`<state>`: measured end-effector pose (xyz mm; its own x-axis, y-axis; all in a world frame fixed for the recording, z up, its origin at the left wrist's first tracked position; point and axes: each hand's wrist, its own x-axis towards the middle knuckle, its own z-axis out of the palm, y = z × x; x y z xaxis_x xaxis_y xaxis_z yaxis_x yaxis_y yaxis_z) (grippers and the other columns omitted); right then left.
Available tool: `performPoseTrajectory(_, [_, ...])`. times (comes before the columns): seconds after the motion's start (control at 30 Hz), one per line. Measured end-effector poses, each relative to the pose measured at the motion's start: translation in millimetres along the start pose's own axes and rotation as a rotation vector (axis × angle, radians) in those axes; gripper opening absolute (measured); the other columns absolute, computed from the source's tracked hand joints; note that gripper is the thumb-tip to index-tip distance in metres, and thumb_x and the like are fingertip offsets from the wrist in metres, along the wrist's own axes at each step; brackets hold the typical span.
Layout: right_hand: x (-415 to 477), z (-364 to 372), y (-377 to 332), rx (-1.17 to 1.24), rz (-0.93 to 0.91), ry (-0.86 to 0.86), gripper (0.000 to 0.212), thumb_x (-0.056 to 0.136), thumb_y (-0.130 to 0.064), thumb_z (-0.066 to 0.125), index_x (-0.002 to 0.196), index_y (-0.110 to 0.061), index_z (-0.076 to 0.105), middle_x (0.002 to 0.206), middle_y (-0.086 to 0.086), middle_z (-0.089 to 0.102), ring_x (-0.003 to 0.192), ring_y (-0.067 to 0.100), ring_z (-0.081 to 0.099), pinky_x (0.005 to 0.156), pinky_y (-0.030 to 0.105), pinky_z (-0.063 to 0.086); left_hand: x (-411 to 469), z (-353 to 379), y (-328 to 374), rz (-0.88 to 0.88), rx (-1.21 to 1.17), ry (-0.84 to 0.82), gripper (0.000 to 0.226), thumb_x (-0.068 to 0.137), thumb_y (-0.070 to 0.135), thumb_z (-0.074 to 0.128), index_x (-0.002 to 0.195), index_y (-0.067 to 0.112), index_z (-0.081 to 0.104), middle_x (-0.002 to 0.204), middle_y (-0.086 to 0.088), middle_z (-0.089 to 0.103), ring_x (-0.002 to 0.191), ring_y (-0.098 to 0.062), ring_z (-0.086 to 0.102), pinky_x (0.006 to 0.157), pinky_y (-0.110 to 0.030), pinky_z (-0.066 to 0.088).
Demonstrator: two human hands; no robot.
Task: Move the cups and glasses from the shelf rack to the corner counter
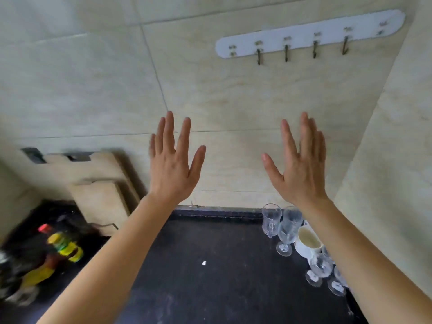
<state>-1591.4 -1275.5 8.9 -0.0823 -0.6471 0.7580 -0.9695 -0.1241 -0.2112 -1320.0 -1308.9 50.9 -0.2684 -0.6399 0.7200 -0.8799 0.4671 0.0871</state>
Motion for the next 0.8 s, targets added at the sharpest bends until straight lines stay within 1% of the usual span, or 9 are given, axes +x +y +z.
performPoseTrajectory(0.17, [-0.5,61.6,-142.6,0.247,-0.203,-0.134,0.085,0.099,-0.063,0.042,0.163,-0.016,0.013,0.168,0.026,0.001,0.155,0.044,0.007,0.124,0.058,0.008,-87.4,-104.4,-91.5,-0.267,0.252,-0.031,0.069,0.102,0.05,0.035,0.157,0.012,0.022,0.164,-0.023,0.011,0.152,-0.038,0.009,0.117,-0.06,0.02])
performPoseTrajectory(0.23, [-10.8,69.0,-207.7,0.345,-0.289,-0.176,0.086,0.098,-0.064,0.04,0.164,-0.018,0.009,0.169,0.024,-0.001,0.156,0.042,0.004,0.125,0.056,0.005,-120.6,-150.2,-117.1,-0.372,0.335,-0.007,0.069,0.102,0.05,0.036,0.157,0.013,0.022,0.163,-0.024,0.012,0.151,-0.038,0.011,0.117,-0.059,0.02])
performPoseTrajectory(0.3, [-23.2,65.4,-272.0,0.436,-0.383,-0.181,0.085,0.098,-0.064,0.04,0.164,-0.018,0.01,0.169,0.022,-0.002,0.156,0.04,0.002,0.125,0.051,-0.001,-151.3,-196.4,-138.3,-0.474,0.391,0.03,0.068,0.102,0.051,0.036,0.157,0.013,0.022,0.164,-0.023,0.013,0.152,-0.037,0.011,0.118,-0.057,0.019])
performPoseTrajectory(0.37, [-36.0,57.6,-336.0,0.506,-0.495,-0.161,0.085,0.098,-0.063,0.042,0.163,-0.018,0.013,0.169,0.022,0.0,0.157,0.04,0.002,0.125,0.05,-0.003,-184.4,-242.6,-159.0,-0.533,0.445,0.073,0.068,0.102,0.051,0.034,0.157,0.012,0.024,0.164,-0.023,0.013,0.152,-0.036,0.011,0.119,-0.056,0.019])
performPoseTrajectory(0.43, [-51.3,47.2,-401.7,0.574,-0.585,-0.127,0.083,0.098,-0.062,0.042,0.163,-0.017,0.015,0.169,0.024,0.005,0.156,0.042,0.008,0.125,0.055,0.005,-224.4,-291.0,-179.3,-0.581,0.491,0.108,0.069,0.101,0.051,0.033,0.157,0.012,0.023,0.164,-0.021,0.012,0.152,-0.035,0.009,0.119,-0.056,0.018])
performPoseTrajectory(0.5, [-74.0,34.9,-471.1,0.646,-0.652,-0.103,0.082,0.099,-0.062,0.041,0.163,-0.019,0.013,0.168,0.024,0.007,0.156,0.041,0.009,0.125,0.058,0.01,-274.1,-343.1,-200.6,-0.621,0.537,0.131,0.069,0.101,0.05,0.034,0.157,0.013,0.023,0.165,-0.021,0.01,0.152,-0.035,0.009,0.118,-0.057,0.018])
performPoseTrajectory(0.63, [-142.5,1.1,-626.5,0.775,-0.788,-0.092,0.082,0.1,-0.063,0.039,0.163,-0.016,0.017,0.168,0.025,0.008,0.156,0.042,0.009,0.124,0.061,0.01,-394.0,-458.3,-242.1,-0.716,0.653,0.168,0.068,0.102,0.048,0.036,0.157,0.011,0.021,0.164,-0.022,0.011,0.152,-0.038,0.01,0.116,-0.06,0.02])
performPoseTrajectory(0.73, [-201.9,-36.4,-747.1,0.888,-0.89,-0.081,0.082,0.099,-0.061,0.047,0.161,-0.012,0.023,0.168,0.026,0.01,0.156,0.041,0.009,0.124,0.061,0.01,-482.3,-551.8,-266.3,-0.801,0.766,0.164,0.071,0.101,0.052,0.033,0.158,0.013,0.019,0.165,-0.02,0.009,0.152,-0.036,0.008,0.117,-0.06,0.018])
performPoseTrajectory(0.8, [-241.8,-68.5,-820.4,0.979,-0.939,-0.101,0.082,0.099,-0.059,0.05,0.161,-0.013,0.023,0.168,0.024,0.01,0.156,0.04,0.008,0.124,0.06,0.011,-536.0,-611.1,-272.9,-0.87,0.845,0.163,0.071,0.101,0.053,0.034,0.159,0.014,0.018,0.166,-0.019,0.006,0.153,-0.035,0.006,0.117,-0.061,0.017])
